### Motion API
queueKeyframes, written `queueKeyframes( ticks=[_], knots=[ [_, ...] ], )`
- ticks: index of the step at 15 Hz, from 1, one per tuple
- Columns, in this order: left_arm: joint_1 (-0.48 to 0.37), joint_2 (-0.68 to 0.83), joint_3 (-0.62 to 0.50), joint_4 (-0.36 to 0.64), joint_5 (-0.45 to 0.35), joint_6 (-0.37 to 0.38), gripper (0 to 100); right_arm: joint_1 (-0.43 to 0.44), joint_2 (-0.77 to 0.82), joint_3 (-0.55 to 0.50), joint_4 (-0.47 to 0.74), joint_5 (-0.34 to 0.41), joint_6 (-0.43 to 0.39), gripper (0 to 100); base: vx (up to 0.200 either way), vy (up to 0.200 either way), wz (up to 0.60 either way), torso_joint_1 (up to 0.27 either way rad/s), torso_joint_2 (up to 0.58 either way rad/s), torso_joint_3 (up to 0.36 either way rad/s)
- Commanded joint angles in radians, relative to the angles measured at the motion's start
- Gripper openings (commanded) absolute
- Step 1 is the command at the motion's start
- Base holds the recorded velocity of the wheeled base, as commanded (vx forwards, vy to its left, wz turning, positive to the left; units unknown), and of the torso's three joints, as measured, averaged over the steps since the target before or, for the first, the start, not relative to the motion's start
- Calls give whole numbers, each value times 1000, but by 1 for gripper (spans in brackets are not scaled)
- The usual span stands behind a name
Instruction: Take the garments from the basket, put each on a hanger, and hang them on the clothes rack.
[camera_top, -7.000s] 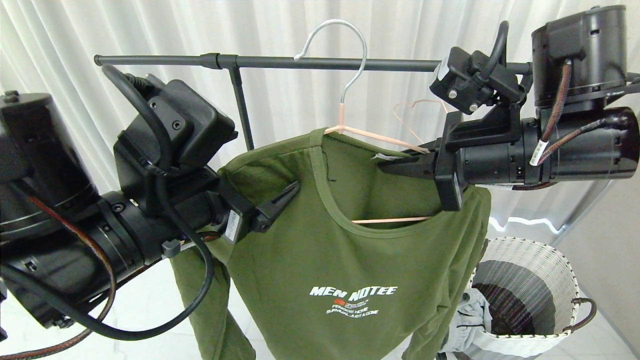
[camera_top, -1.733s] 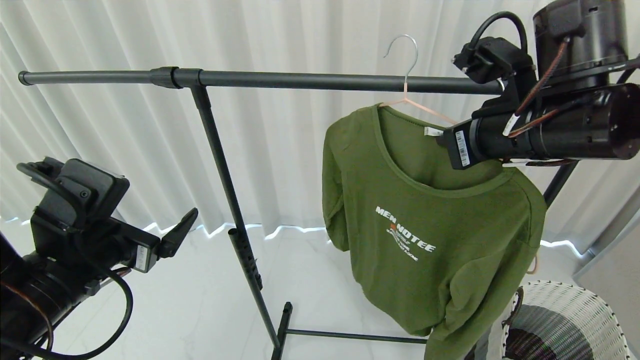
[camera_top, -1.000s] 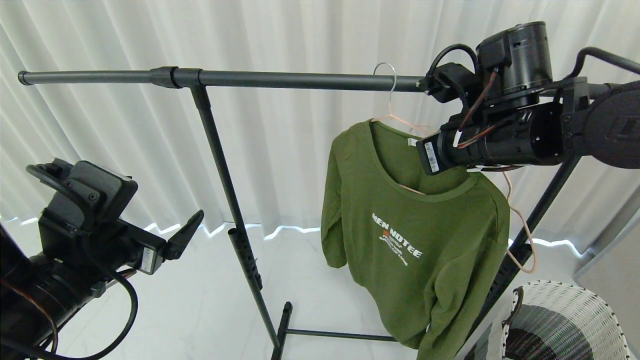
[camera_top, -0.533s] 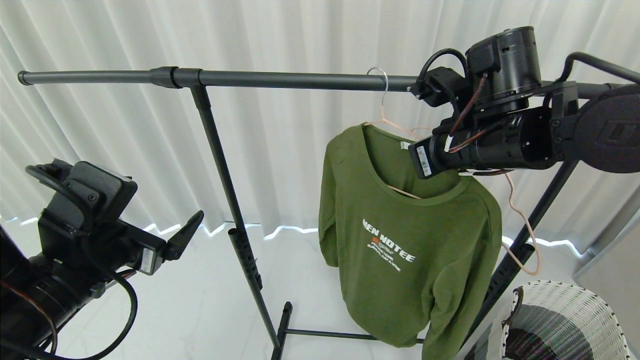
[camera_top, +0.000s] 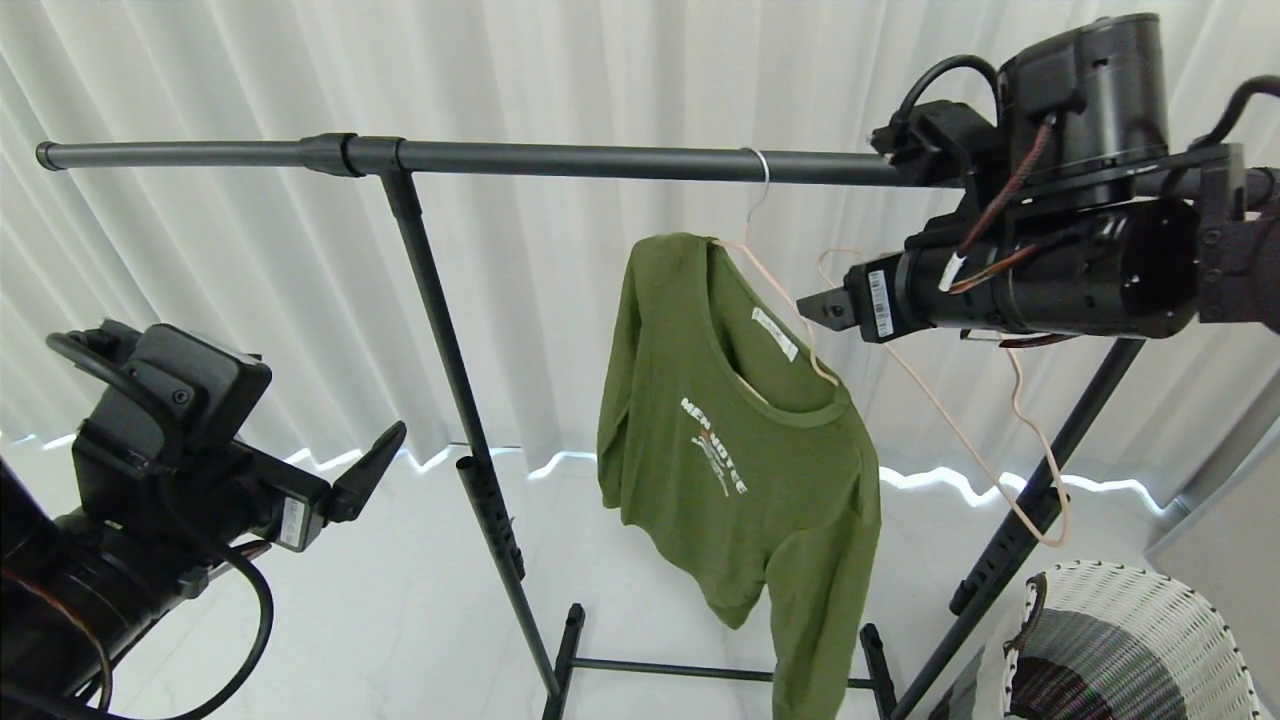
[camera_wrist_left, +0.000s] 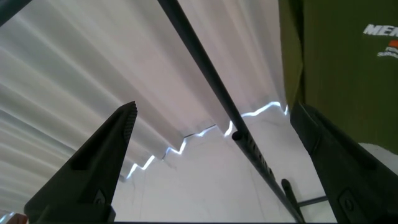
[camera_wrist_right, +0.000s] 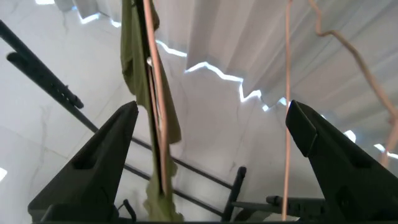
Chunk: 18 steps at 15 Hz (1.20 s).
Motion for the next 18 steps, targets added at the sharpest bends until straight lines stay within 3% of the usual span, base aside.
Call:
queueKeyframes(
  ticks=[1, 4, 6, 8, 11, 16, 18],
  knots=[
    [1, 3, 2, 1, 1, 1, 100, -3, -104, 71, -13, 0, -1, 100, 0, 0, 0, 0, 0, 0],
    [7, 0, 15, -1, 2, 1, 100, -34, -219, 179, -8, 0, -32, 100, 0, 0, 0, 0, 0, 0],
    [10, -5, 16, -1, 4, 1, 100, -103, -293, 268, -11, 0, -118, 100, 0, 0, 0, 0, 0, 0],
    [12, -6, 16, 1, 4, 1, 100, -192, -357, 345, -14, 0, -222, 100, -200, 0, 0, -2, -2, 7],
    [10, -6, 18, -1, 4, 4, 100, -279, -416, 408, -34, 0, -268, 100, -200, 0, 0, 17, 4, 1],
    [10, -6, 18, -1, 4, 10, 100, -422, -455, 515, -154, 0, -408, 100, -200, 0, 0, -2, 2, 5],
    [10, -8, 18, -1, 4, 10, 100, -468, -457, 578, -277, 0, -460, 100, -200, 0, 0, 2, 5, -2]
  ],
)
